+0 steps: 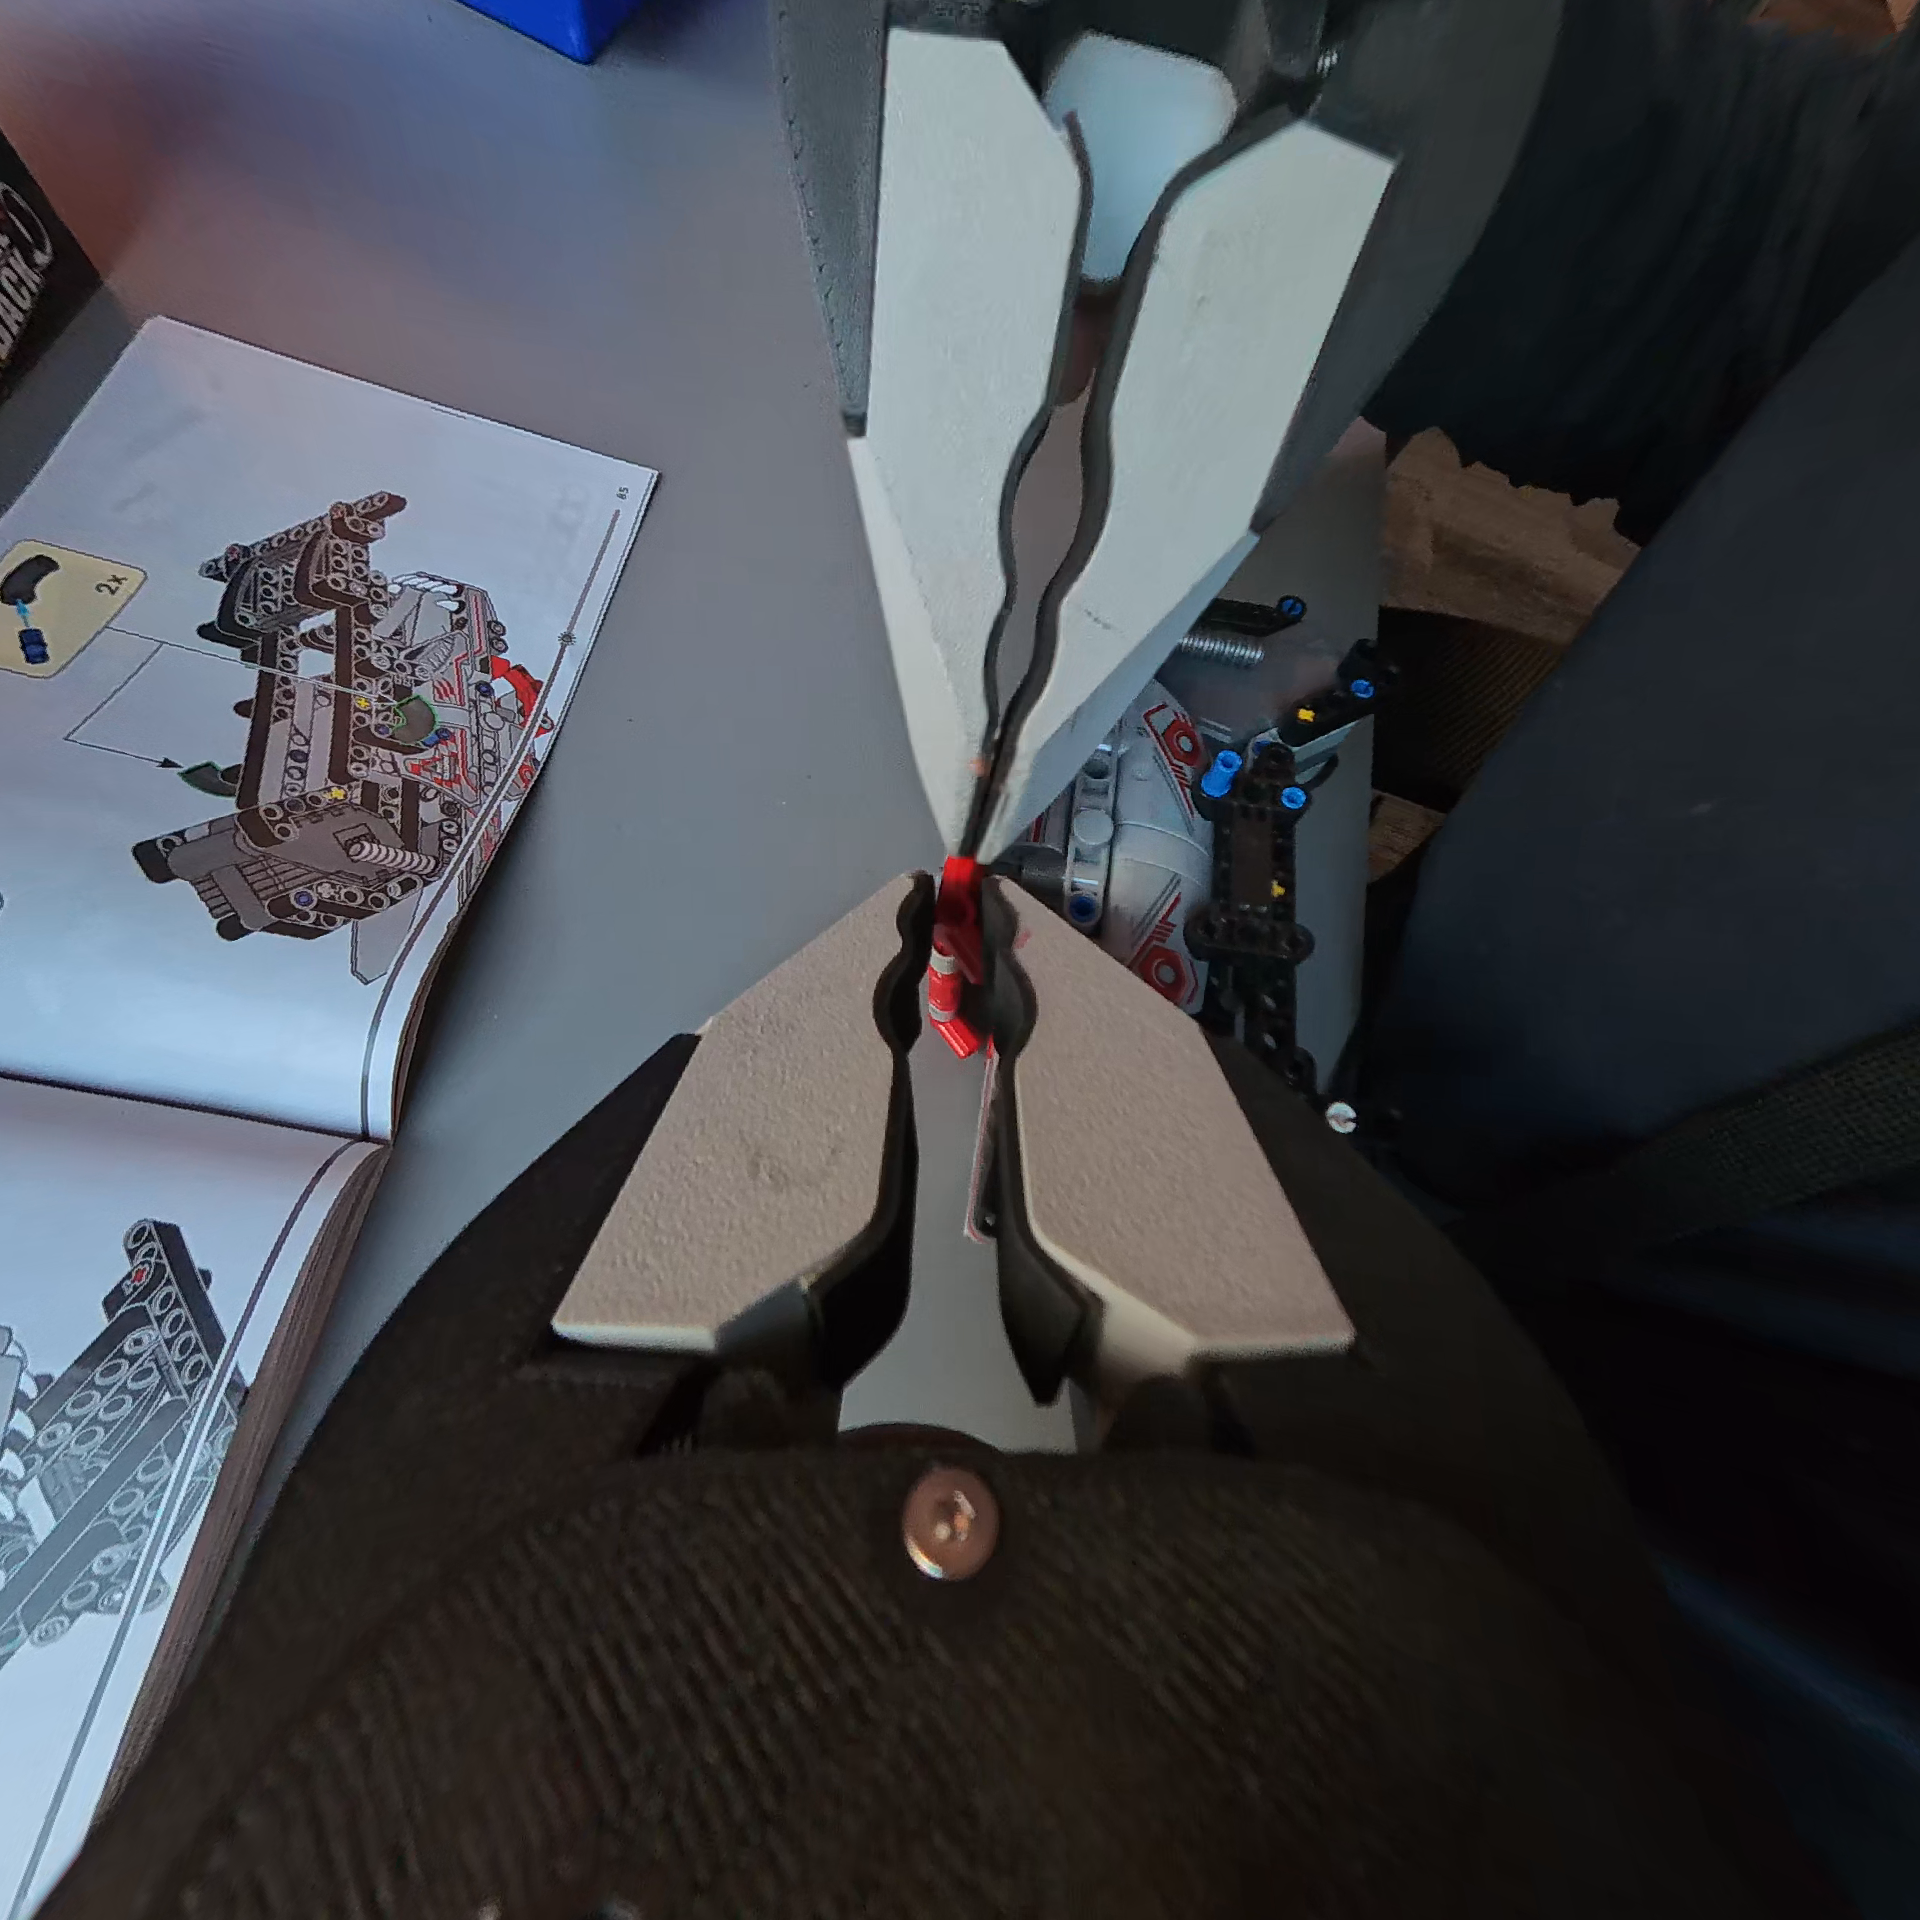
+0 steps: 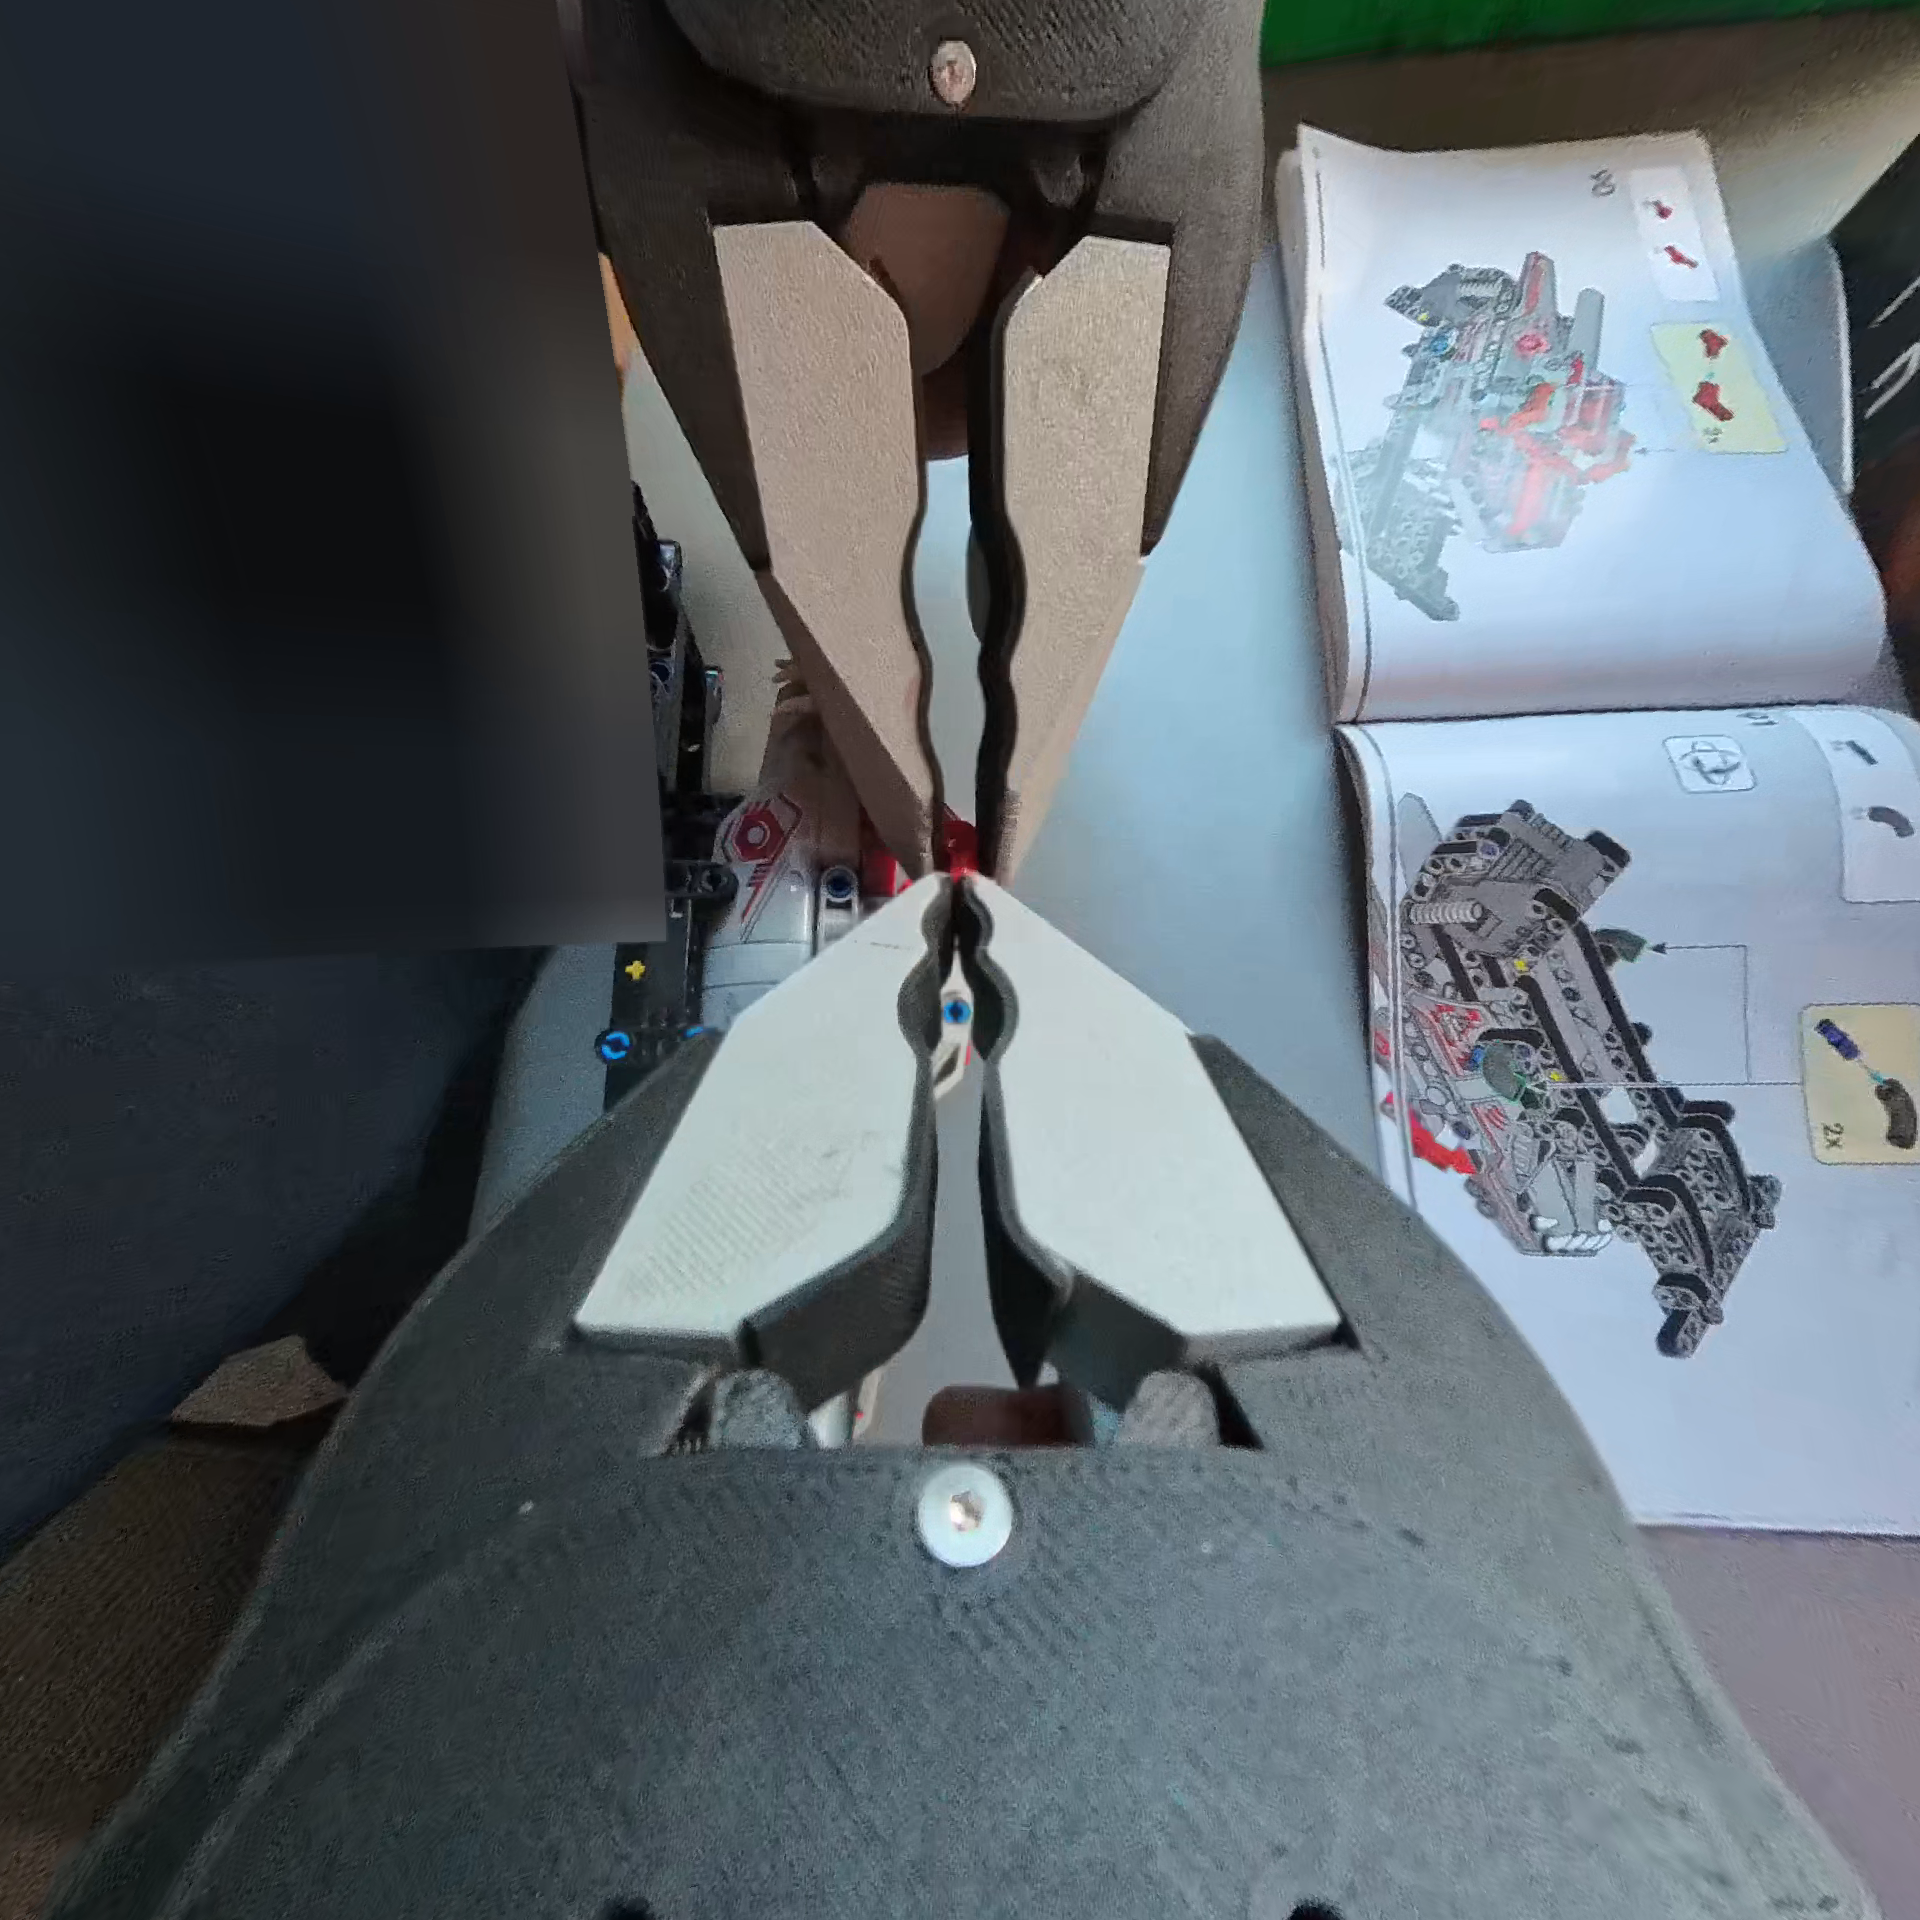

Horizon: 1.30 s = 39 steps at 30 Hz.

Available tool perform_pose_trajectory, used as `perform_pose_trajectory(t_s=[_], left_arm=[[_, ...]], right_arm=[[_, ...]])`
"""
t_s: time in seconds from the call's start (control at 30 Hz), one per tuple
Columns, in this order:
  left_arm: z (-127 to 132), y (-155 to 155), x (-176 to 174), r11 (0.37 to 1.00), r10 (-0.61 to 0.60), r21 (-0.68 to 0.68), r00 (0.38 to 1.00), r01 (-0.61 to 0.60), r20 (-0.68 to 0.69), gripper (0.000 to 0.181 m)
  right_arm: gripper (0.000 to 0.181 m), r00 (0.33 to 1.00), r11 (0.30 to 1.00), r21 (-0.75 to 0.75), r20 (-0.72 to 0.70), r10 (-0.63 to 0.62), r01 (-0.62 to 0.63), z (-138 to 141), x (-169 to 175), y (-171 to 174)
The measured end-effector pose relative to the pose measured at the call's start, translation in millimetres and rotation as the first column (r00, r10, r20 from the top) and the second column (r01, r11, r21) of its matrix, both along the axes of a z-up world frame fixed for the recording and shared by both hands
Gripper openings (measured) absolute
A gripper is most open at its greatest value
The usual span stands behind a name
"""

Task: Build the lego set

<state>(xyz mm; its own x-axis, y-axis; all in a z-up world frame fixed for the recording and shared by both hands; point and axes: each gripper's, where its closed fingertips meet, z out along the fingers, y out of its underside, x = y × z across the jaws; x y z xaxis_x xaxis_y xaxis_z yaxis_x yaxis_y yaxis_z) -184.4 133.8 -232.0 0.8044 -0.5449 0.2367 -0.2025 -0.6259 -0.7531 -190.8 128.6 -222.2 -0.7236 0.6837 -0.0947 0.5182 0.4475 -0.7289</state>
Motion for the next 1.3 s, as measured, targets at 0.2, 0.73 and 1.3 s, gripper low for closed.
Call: perform_pose_trajectory(t_s=[0.2,0.73,1.3], left_arm=[[0.3,-1.0,1.9,1.000,0.004,0.009,1.000,-0.004,0.018,0.005],[1.2,-8.2,9.4,1.000,-0.012,0.015,0.996,0.011,0.090,0.006],[0.1,-10.7,13.0,1.000,-0.013,-0.003,0.996,0.013,0.093,0.006]], right_arm=[[0.010,1.000,0.999,0.049,0.005,-0.004,0.003,-1.1,-1.9,0.7],[0.004,0.996,0.994,0.081,0.044,0.074,-0.077,-5.3,10.2,-9.5],[0.010,0.996,0.987,0.140,0.040,0.080,-0.085,-10.8,12.4,-10.2]])
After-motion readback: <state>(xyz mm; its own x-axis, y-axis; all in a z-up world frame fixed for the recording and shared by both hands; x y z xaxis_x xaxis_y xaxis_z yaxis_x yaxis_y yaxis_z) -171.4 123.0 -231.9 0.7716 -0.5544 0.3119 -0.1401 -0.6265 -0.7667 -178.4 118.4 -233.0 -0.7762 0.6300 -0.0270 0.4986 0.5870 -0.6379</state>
